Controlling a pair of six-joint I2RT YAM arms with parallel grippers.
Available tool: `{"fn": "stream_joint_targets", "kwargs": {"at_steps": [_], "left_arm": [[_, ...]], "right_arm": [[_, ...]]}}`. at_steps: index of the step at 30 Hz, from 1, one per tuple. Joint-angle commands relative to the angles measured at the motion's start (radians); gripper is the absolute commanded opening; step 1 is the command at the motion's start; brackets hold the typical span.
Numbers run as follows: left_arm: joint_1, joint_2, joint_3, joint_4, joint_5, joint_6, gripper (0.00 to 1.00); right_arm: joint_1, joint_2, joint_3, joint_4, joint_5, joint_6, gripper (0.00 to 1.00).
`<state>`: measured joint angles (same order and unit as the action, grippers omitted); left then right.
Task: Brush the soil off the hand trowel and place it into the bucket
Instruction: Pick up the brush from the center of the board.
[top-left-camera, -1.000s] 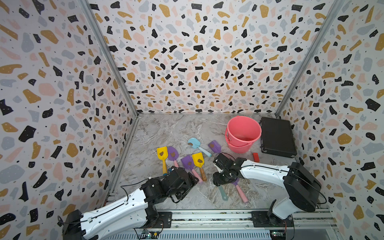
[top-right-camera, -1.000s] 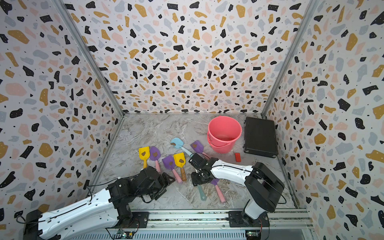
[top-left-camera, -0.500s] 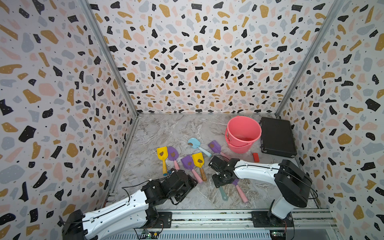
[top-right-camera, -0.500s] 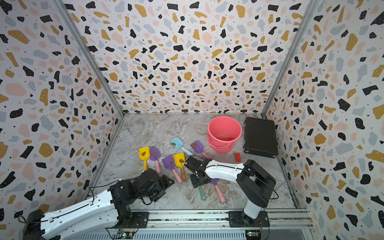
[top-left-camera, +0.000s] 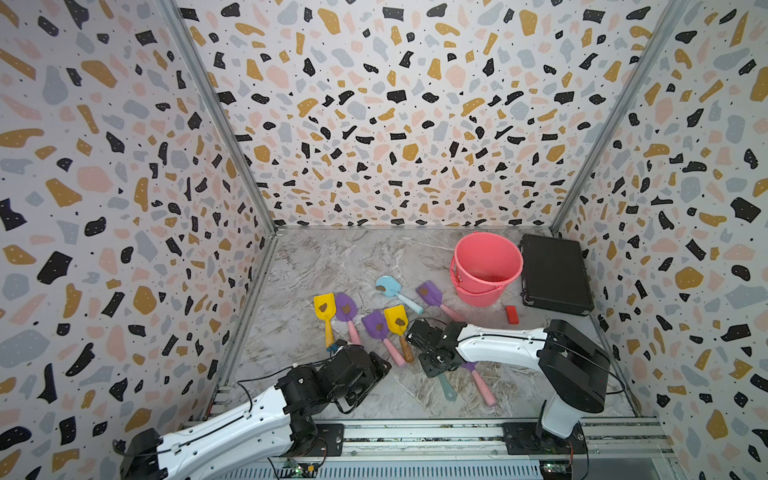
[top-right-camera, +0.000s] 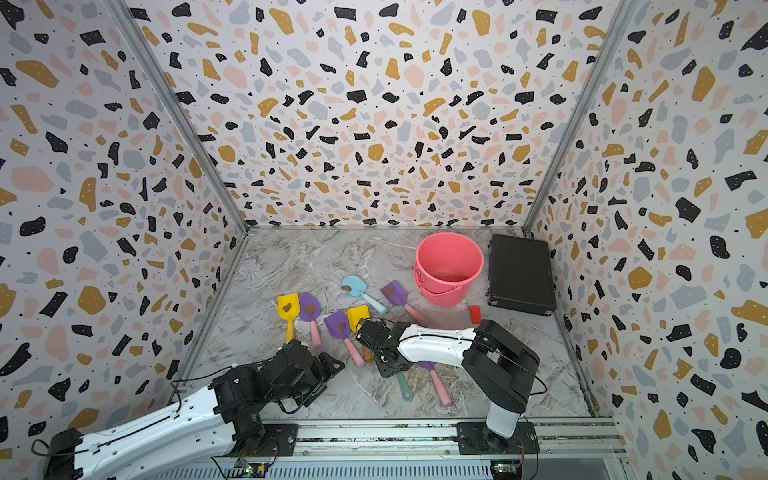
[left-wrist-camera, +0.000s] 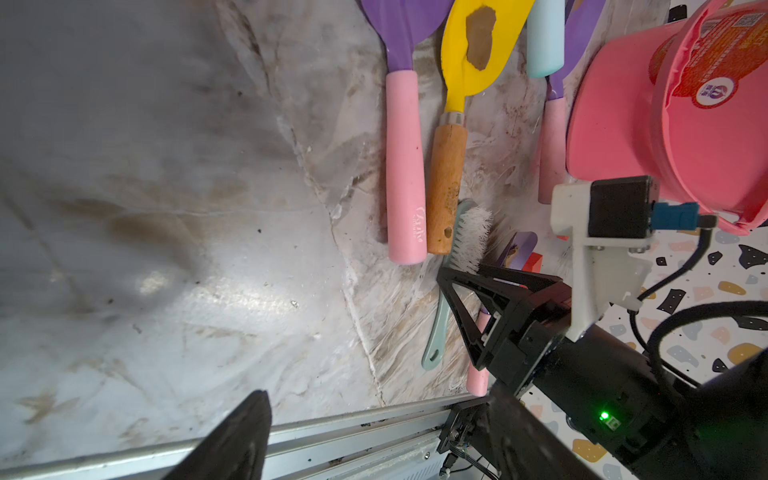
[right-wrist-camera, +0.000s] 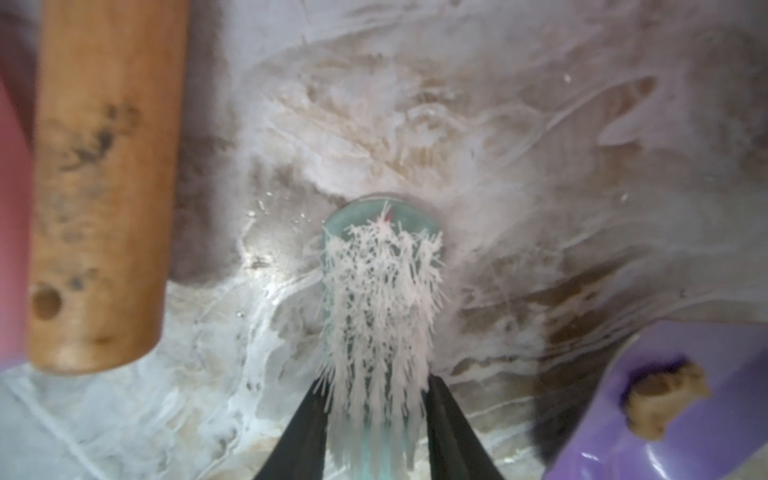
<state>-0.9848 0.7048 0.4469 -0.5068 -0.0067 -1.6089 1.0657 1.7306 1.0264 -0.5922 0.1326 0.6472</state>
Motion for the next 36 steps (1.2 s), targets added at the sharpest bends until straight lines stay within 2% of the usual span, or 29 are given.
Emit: {"fn": "stream_joint_targets", "kwargs": {"at_steps": [1, 4, 7, 10, 13, 16, 18, 22, 26, 29, 36], "left_arm": [[0.002, -0.006, 0.0, 0.01, -0.013, 0.035, 0.85], [0.012, -0.001, -0.003, 0.044, -0.004, 0.099, 0.86], [0.024, 0.011, -0.005, 0.126, 0.025, 0.228, 0.88], [0.036, 0.026, 0.029, 0.171, 0.049, 0.401, 0.87], [0.041, 0.039, 0.099, 0.218, 0.1, 0.656, 0.84], [0.054, 0.08, 0.209, 0.231, 0.179, 0.808, 0.75], [0.076, 0.156, 0.296, 0.246, 0.289, 0.796, 0.7], [0.078, 0.342, 0.401, 0.267, 0.377, 0.633, 0.57], [0.077, 0.442, 0.373, 0.408, 0.332, 0.519, 0.43], [0.077, 0.469, 0.375, 0.427, 0.291, 0.502, 0.39], [0.08, 0.519, 0.372, 0.554, 0.297, 0.47, 0.33]], "right_arm": [[0.006, -0.009, -0.028, -0.015, 0.001, 0.02, 0.34], [-0.004, -0.063, -0.019, -0.009, -0.008, 0.033, 0.34], [-0.059, -0.148, -0.038, 0.028, -0.069, 0.062, 0.33], [-0.132, -0.259, -0.084, 0.089, -0.159, 0.114, 0.33], [-0.211, -0.355, -0.108, 0.122, -0.264, 0.153, 0.33], [-0.268, -0.404, -0.093, 0.113, -0.355, 0.164, 0.33], [-0.283, -0.438, -0.076, 0.1, -0.361, 0.163, 0.33], [-0.288, -0.467, 0.014, 0.028, -0.317, 0.137, 0.32], [-0.288, -0.465, 0.064, -0.02, -0.285, 0.133, 0.32], [-0.288, -0.461, 0.085, -0.042, -0.263, 0.13, 0.32], [-0.288, -0.457, 0.093, -0.026, -0.282, 0.134, 0.31]]}}
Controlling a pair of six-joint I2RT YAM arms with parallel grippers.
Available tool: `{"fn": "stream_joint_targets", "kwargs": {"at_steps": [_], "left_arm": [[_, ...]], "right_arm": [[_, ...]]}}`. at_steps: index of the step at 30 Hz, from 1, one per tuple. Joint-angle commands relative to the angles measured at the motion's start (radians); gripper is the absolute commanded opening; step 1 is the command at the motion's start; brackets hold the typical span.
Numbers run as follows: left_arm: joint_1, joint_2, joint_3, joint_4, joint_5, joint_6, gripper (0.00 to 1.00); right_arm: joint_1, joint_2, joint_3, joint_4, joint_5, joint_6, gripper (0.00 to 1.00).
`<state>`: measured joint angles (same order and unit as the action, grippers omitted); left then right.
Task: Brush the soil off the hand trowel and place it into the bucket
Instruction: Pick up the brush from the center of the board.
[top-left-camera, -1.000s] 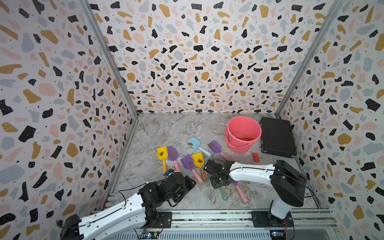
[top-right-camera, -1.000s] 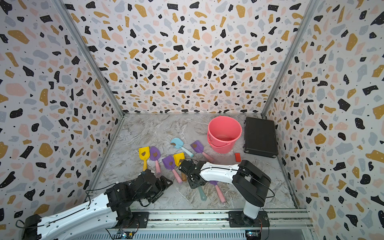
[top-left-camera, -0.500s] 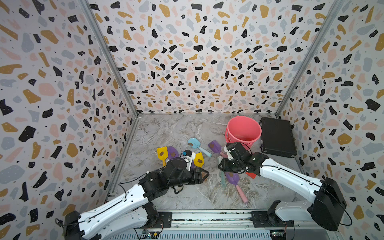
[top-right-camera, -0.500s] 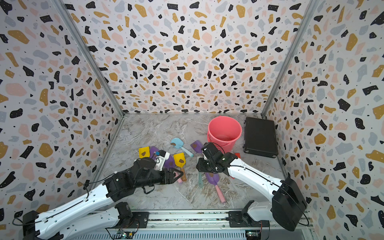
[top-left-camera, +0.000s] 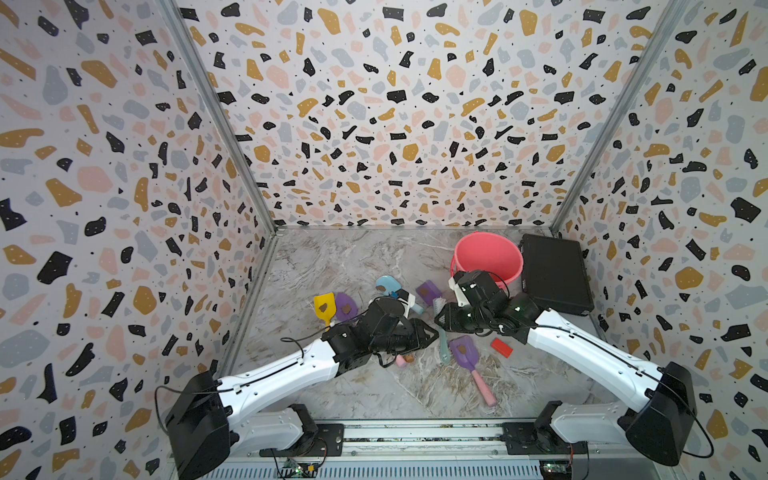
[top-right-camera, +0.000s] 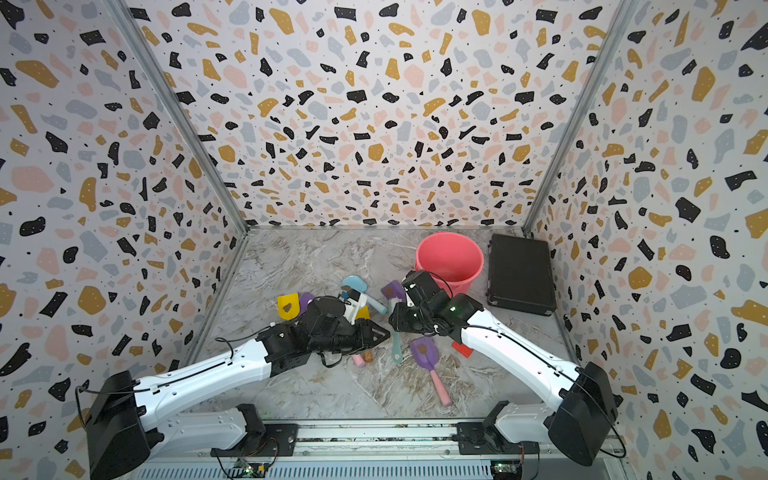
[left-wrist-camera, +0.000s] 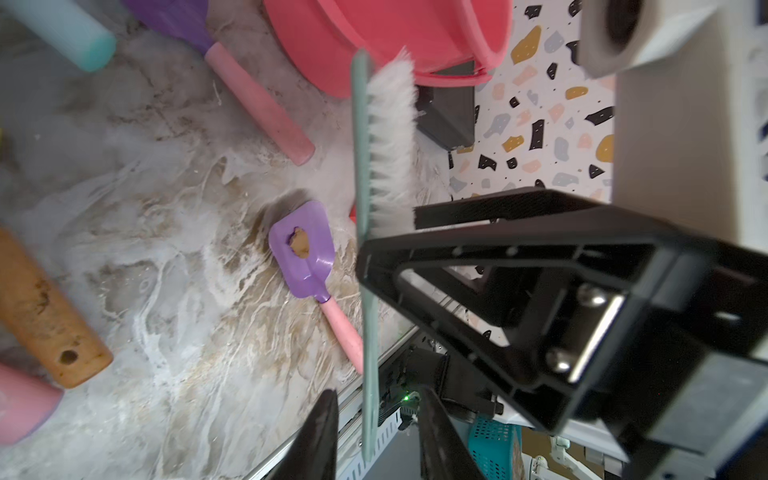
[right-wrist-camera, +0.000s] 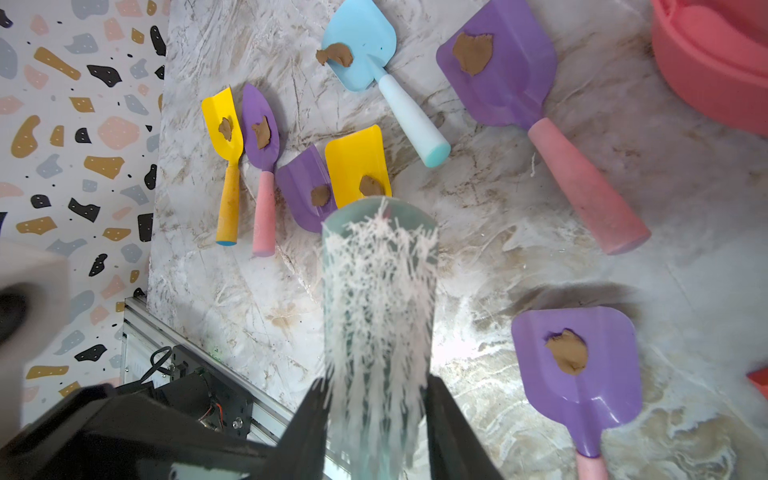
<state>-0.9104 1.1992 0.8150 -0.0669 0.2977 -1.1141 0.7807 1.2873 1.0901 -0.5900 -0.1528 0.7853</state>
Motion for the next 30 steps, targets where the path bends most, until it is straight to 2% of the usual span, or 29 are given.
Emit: {"fn": "stream_joint_targets", "kwargs": {"at_steps": [1, 6, 10, 21, 24, 27, 28, 30], "left_arm": [[0.008, 0.043, 0.009, 0.125, -0.005, -0.032, 0.33], [0.018, 0.097, 0.046, 0.064, -0.057, -0.062, 0.3], [0.02, 0.103, 0.055, 0.101, -0.027, -0.043, 0.3], [0.056, 0.187, 0.06, 0.284, 0.186, -0.044, 0.31], [0.056, 0.184, 0.06, 0.275, 0.185, -0.041, 0.13], [0.059, 0.172, 0.06, 0.271, 0.179, -0.027, 0.06], [0.06, 0.166, 0.059, 0.269, 0.174, -0.021, 0.0], [0.068, 0.155, 0.056, 0.264, 0.167, -0.018, 0.0]], "right_arm": [[-0.003, -0.016, 0.026, -0.026, 0.004, 0.0, 0.31], [-0.003, -0.029, 0.027, -0.03, 0.01, 0.001, 0.31], [-0.003, -0.037, 0.034, -0.035, 0.008, 0.001, 0.31], [-0.003, -0.074, 0.039, -0.015, -0.019, -0.002, 0.31], [-0.003, -0.077, 0.037, -0.011, -0.019, 0.002, 0.31], [-0.003, -0.077, 0.042, -0.022, -0.023, -0.005, 0.31], [-0.003, -0.079, 0.043, -0.024, -0.025, -0.012, 0.31], [-0.003, -0.091, 0.04, -0.025, -0.022, -0.017, 0.34]]}}
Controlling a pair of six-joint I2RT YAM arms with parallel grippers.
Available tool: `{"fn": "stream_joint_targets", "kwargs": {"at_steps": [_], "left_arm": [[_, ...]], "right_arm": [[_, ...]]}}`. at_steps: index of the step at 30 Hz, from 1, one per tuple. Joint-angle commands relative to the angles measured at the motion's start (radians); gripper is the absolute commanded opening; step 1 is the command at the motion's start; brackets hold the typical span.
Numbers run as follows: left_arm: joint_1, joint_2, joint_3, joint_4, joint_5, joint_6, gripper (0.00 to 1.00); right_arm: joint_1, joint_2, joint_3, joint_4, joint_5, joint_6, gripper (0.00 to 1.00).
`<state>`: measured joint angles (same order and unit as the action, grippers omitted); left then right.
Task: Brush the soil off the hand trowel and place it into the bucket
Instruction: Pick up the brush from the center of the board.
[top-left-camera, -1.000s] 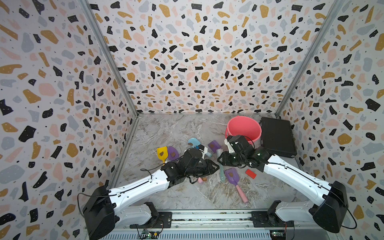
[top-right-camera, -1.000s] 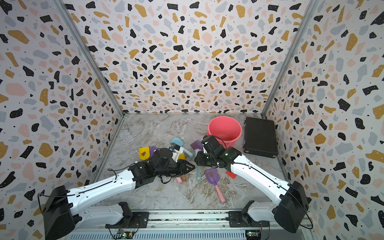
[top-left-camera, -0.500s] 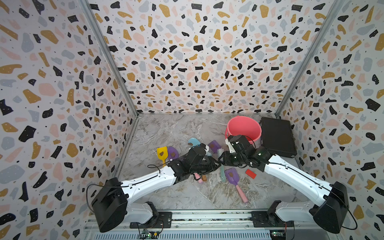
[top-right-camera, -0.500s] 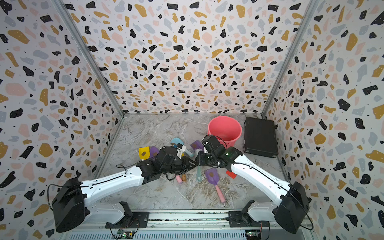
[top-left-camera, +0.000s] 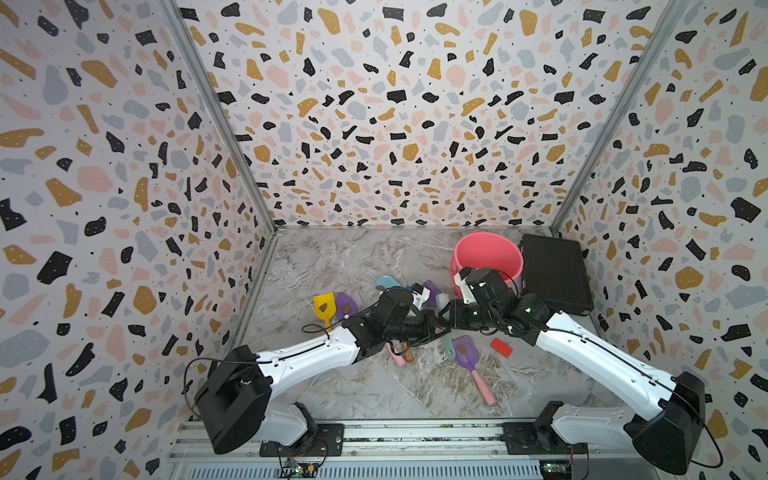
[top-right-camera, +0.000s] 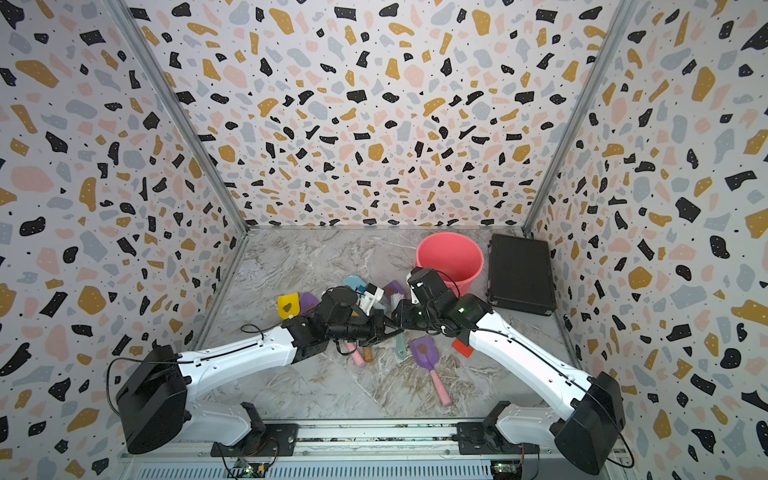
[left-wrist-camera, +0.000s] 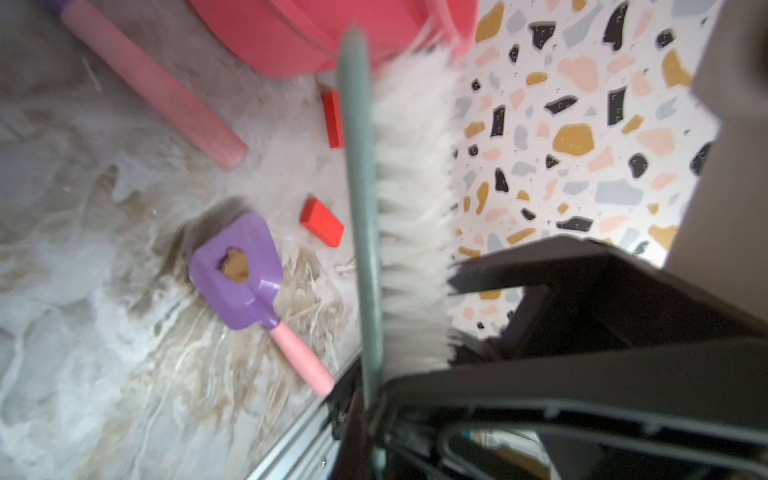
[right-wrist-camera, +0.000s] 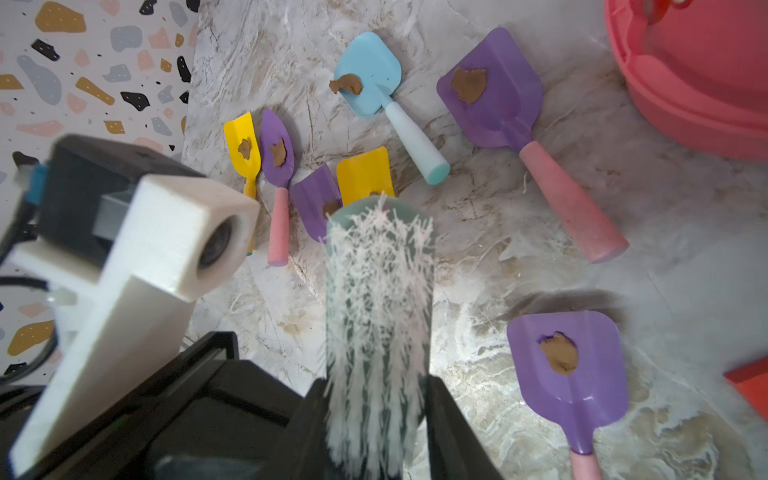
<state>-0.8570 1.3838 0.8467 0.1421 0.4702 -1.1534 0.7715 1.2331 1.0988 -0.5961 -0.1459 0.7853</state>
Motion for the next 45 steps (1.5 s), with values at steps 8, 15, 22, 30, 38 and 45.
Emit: {"fn": "stream_joint_targets", "kwargs": {"at_steps": [8, 15, 22, 30, 38, 45], "left_arm": [[0.166, -0.19, 0.003, 0.121, -0.129, 0.012, 0.0], [0.185, -0.302, -0.091, 0.627, -0.517, 0.097, 0.0], [0.186, -0.174, -0.094, 0.967, -0.446, -0.104, 0.0], [0.187, -0.118, -0.123, 1.08, -0.464, -0.203, 0.0], [0.187, -0.071, -0.103, 1.091, -0.432, -0.264, 0.0], [0.186, -0.042, -0.1, 1.142, -0.413, -0.29, 0.0]], "right_arm": [[-0.167, -0.307, -0.081, 0.23, -0.06, 0.101, 0.87], [-0.277, -0.368, -0.413, 1.154, -0.257, 0.551, 0.78], [-0.257, -0.068, -0.309, 1.623, -0.484, 0.669, 0.66], [-0.235, 0.085, -0.195, 1.747, -0.588, 0.732, 0.58], [-0.215, 0.136, -0.157, 1.633, -0.676, 0.703, 0.46], [-0.203, 0.164, -0.116, 1.567, -0.693, 0.623, 0.48]]}}
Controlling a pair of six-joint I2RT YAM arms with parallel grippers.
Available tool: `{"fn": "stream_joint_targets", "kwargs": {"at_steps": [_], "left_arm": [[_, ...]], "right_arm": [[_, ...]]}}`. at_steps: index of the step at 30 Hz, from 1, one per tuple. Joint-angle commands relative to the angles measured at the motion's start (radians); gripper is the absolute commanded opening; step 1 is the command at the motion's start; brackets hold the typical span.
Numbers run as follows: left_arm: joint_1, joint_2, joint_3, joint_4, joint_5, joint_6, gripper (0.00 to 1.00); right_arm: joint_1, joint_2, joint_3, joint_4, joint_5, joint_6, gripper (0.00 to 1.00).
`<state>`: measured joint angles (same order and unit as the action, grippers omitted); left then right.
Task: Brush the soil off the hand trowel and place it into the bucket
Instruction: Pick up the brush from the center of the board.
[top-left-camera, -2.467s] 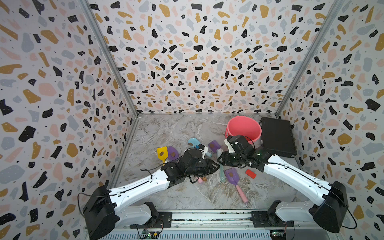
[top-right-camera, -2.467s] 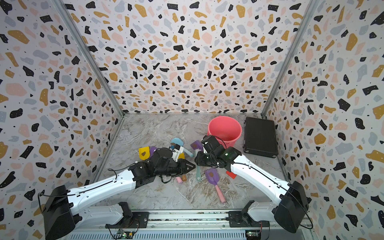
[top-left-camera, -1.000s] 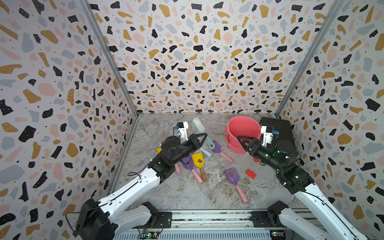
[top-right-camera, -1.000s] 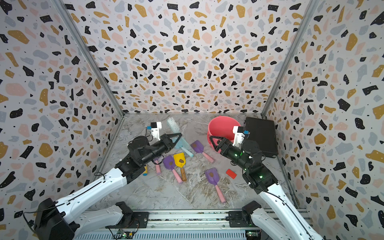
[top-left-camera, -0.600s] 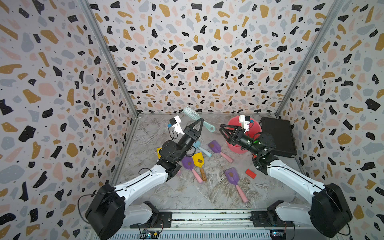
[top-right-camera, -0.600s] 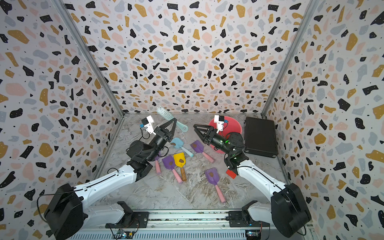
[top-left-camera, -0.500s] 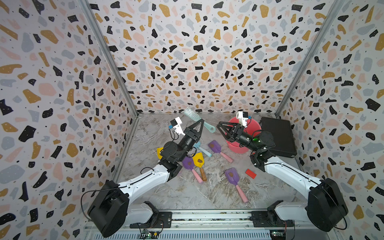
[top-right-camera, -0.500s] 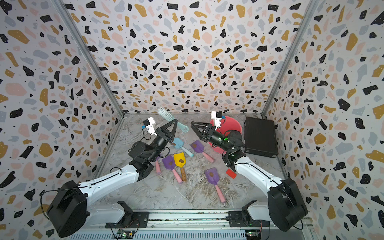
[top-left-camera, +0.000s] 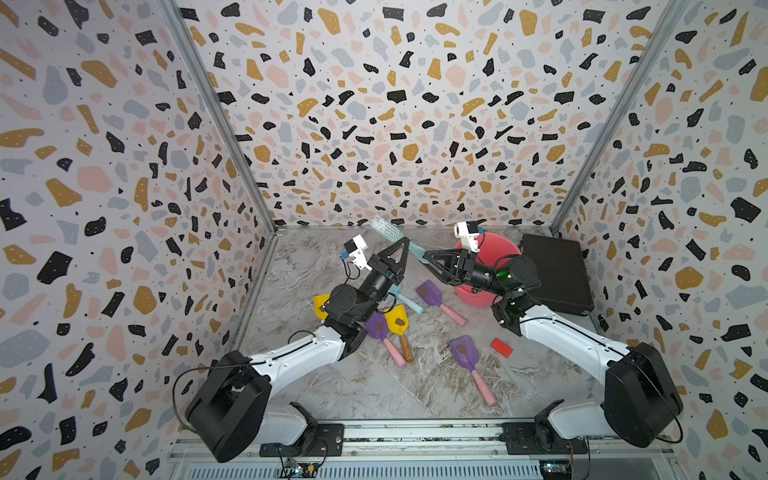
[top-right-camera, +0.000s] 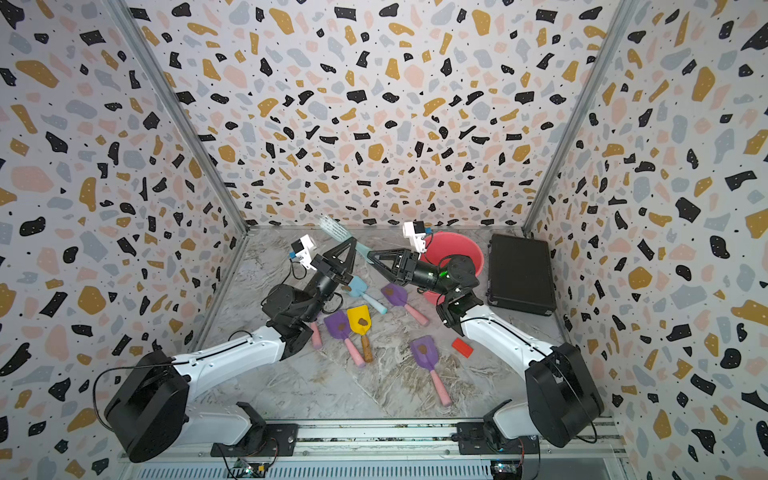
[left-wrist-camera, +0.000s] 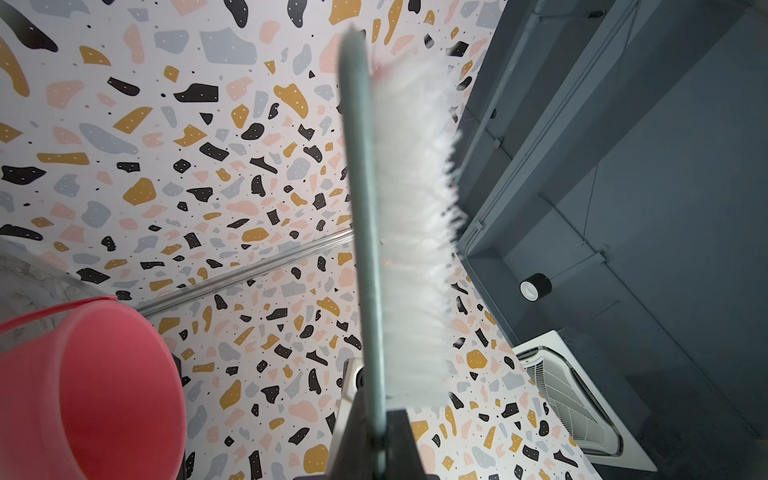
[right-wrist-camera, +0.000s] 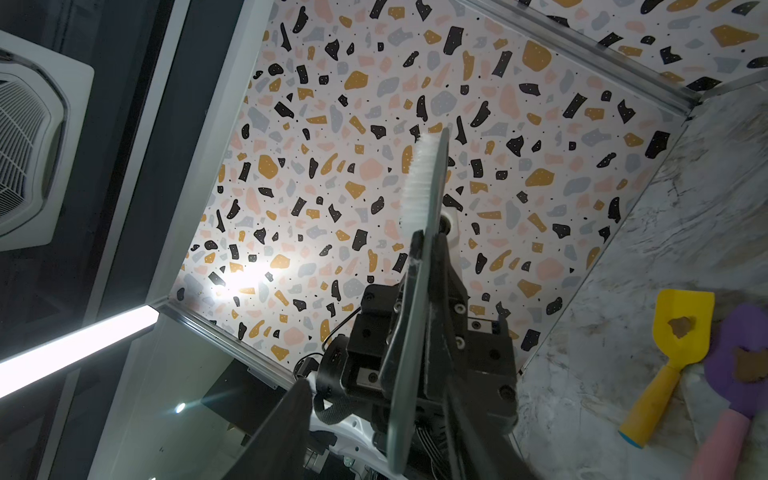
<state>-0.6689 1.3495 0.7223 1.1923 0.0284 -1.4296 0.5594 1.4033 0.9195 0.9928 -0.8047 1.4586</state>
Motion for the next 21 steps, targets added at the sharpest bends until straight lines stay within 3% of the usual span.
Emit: {"fn": "stream_joint_targets", "kwargs": {"at_steps": [1, 3, 8, 17, 21], "left_arm": [[-0.003, -0.008, 0.026, 0.084, 0.037, -0.016, 0.0], [-0.002, -0.003, 0.029, 0.086, 0.045, -0.027, 0.0], [-0.008, -0.005, 0.016, 0.106, 0.041, -0.046, 0.0], [-0.027, -0.024, -0.002, 0.114, 0.054, 0.005, 0.0], [-0.04, -0.03, -0.016, 0.136, 0.054, 0.04, 0.0]], "right_arm": [[0.014, 0.0, 0.077, -0.046, -0.04, -0.072, 0.43], [0.016, 0.006, 0.093, -0.107, -0.035, -0.115, 0.35], [0.017, 0.004, 0.114, -0.186, -0.016, -0.183, 0.31], [0.016, -0.015, 0.134, -0.268, 0.022, -0.242, 0.14], [0.016, -0.042, 0.133, -0.31, 0.039, -0.278, 0.0]]}}
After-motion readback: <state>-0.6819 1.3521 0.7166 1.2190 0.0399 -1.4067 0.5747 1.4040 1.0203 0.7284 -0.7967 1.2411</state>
